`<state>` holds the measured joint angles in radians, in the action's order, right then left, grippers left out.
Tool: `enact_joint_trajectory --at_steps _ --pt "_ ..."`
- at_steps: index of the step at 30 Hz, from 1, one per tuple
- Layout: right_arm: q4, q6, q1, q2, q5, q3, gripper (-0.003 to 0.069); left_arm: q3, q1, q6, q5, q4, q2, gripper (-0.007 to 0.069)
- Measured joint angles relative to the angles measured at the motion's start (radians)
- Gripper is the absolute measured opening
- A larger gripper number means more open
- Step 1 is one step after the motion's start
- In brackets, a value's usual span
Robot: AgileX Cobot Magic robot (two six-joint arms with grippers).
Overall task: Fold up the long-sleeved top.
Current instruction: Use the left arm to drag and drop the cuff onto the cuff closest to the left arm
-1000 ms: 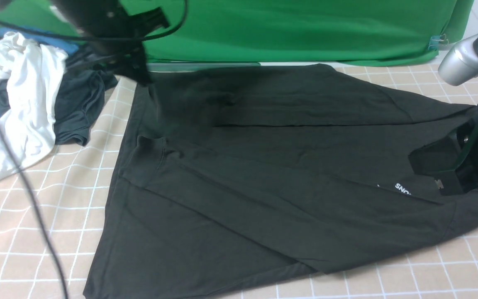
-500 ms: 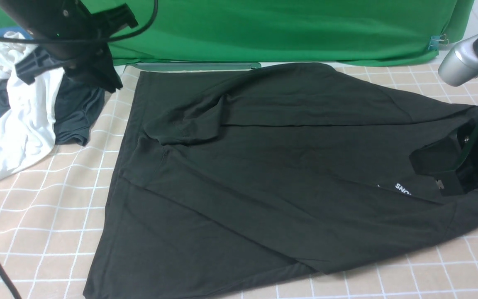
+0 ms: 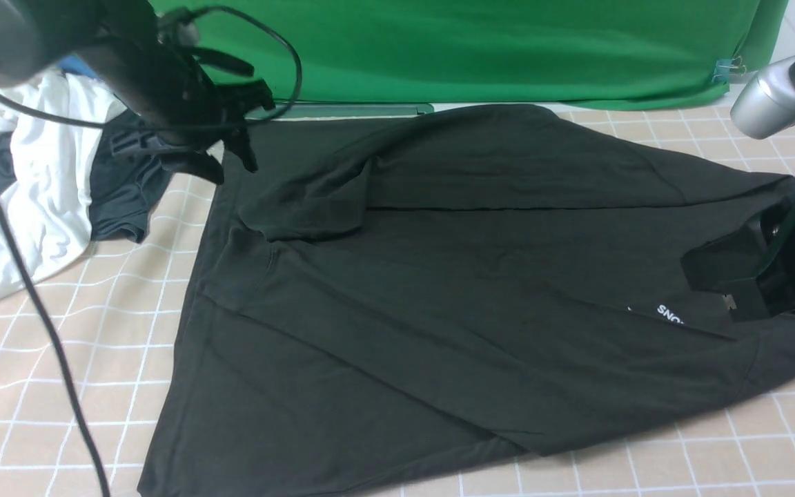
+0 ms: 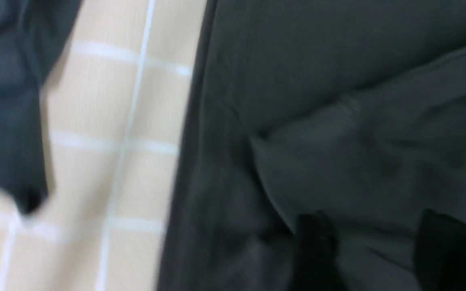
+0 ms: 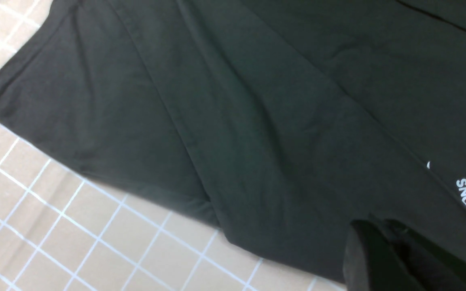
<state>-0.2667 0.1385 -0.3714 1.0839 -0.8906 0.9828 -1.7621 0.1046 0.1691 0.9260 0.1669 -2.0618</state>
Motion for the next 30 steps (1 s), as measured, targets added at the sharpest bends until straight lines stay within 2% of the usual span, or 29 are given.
enact_joint_trajectory --at_steps 5,8,15,17,19,27,30 --pt "0.000 -0.008 0.000 0.000 0.000 0.000 0.0039 -0.025 0.000 -0.136 -0.101 -0.010 -0.095 0.0503" --pt "0.000 -0.010 0.000 0.000 0.000 0.000 0.0045 -0.031 0.000 -0.212 -0.150 -0.010 -0.126 0.0538" --pt "0.000 -0.013 0.000 0.000 0.001 0.000 0.0058 -0.031 0.000 -0.420 -0.156 -0.010 -0.169 0.0545" --pt "0.000 -0.013 0.000 0.000 0.001 0.000 0.0060 -0.031 0.000 -0.529 -0.128 -0.010 -0.174 0.0545" --pt "0.000 -0.014 0.000 0.000 0.002 0.000 0.0059 -0.031 0.000 -0.588 -0.119 -0.010 -0.174 0.0545" --pt "-0.002 -0.014 0.000 0.000 0.004 0.000 0.0076 -0.031 0.002 -0.658 -0.129 -0.008 -0.174 0.0543" --pt "-0.002 -0.014 0.000 0.000 0.008 0.000 0.0080 -0.031 0.002 -0.710 -0.126 0.032 -0.174 0.0536"
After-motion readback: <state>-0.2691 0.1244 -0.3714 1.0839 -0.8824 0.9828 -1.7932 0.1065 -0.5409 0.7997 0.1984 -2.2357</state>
